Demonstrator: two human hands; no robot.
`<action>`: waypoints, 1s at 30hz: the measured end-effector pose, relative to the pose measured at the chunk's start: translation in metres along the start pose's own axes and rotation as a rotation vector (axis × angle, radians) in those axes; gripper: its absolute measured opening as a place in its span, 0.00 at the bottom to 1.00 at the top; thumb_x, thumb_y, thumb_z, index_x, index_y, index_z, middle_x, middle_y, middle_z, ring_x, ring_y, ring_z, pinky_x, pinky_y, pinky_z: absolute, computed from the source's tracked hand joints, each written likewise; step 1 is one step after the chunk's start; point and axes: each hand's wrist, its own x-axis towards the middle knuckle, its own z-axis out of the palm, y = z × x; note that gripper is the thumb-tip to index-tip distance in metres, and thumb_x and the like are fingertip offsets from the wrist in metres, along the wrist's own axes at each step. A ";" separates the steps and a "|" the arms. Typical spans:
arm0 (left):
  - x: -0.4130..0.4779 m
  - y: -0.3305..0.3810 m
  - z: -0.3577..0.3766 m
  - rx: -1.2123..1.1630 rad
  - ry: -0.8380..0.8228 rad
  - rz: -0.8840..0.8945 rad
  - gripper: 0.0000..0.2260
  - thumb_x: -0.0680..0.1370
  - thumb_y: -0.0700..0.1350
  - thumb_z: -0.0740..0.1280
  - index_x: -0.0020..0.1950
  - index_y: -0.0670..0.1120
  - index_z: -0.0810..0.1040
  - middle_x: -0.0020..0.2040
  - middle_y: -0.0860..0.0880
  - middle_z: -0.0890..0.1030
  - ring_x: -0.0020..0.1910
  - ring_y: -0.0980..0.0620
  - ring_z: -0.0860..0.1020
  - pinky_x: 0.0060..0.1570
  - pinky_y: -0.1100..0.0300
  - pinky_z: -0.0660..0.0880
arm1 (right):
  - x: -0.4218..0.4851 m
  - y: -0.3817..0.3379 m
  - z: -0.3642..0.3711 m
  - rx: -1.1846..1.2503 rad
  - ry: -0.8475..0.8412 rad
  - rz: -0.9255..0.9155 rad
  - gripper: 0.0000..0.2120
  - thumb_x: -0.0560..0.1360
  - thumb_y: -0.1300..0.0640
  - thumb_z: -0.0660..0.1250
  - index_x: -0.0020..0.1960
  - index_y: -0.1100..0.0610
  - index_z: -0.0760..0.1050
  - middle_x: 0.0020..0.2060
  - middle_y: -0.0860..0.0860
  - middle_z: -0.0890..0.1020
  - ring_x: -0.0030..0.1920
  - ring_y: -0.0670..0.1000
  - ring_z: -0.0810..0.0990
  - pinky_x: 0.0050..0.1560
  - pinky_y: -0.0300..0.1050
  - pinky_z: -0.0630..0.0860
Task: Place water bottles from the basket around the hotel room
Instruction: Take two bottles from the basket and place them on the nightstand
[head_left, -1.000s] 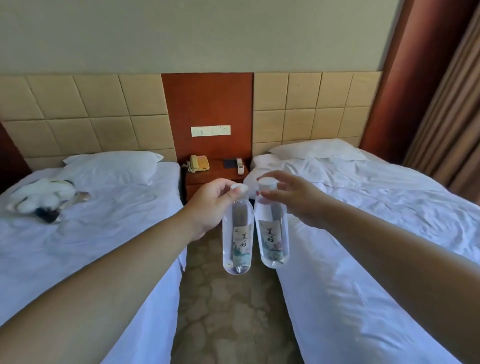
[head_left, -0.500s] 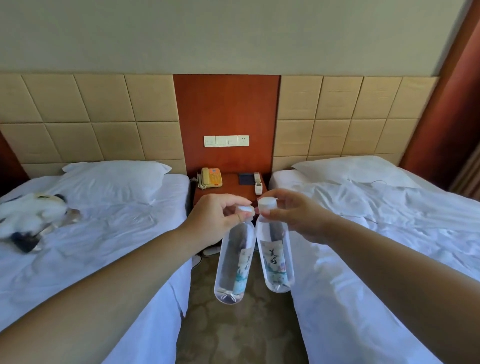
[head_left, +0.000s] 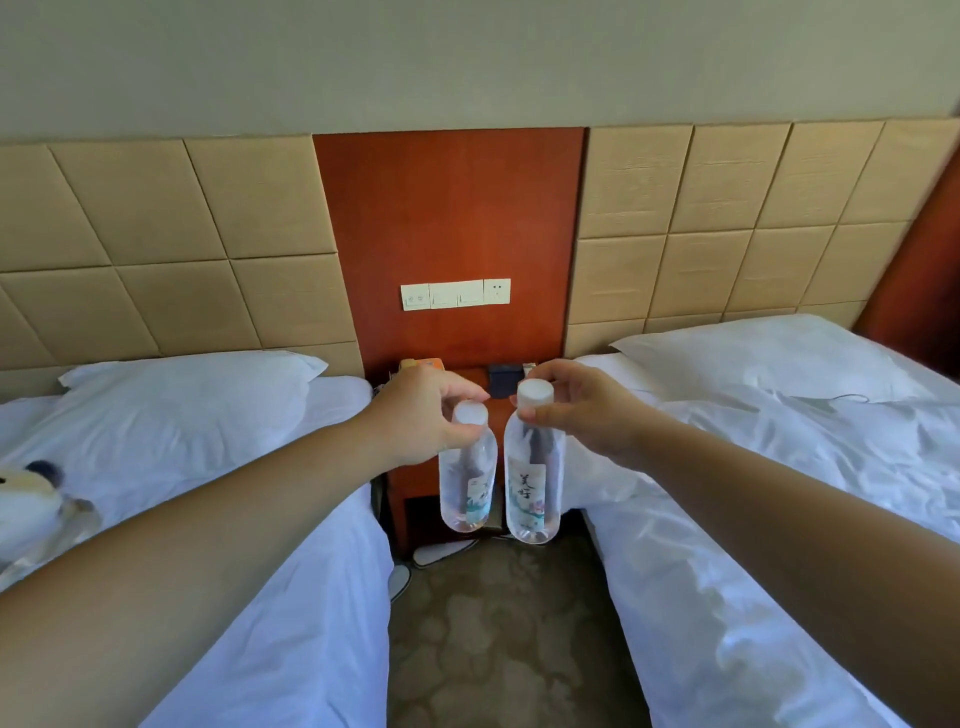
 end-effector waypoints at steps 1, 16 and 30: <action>0.016 -0.010 -0.001 0.030 -0.003 -0.018 0.18 0.68 0.46 0.75 0.57 0.49 0.81 0.46 0.53 0.82 0.42 0.59 0.79 0.42 0.66 0.76 | 0.018 0.006 -0.003 -0.021 -0.008 -0.002 0.12 0.68 0.59 0.74 0.46 0.47 0.76 0.49 0.52 0.84 0.51 0.50 0.82 0.51 0.41 0.78; 0.282 -0.189 0.008 0.024 -0.049 -0.327 0.25 0.66 0.42 0.74 0.64 0.46 0.77 0.57 0.46 0.82 0.49 0.55 0.80 0.51 0.60 0.77 | 0.327 0.097 -0.076 -0.363 -0.122 0.002 0.13 0.70 0.58 0.74 0.45 0.44 0.72 0.42 0.39 0.77 0.48 0.44 0.75 0.45 0.36 0.70; 0.502 -0.346 0.034 0.088 -0.286 -0.222 0.16 0.66 0.42 0.74 0.54 0.46 0.83 0.54 0.50 0.82 0.47 0.56 0.75 0.45 0.62 0.70 | 0.553 0.191 -0.070 -0.491 0.079 0.217 0.13 0.67 0.53 0.76 0.45 0.45 0.73 0.39 0.40 0.76 0.41 0.44 0.76 0.34 0.32 0.68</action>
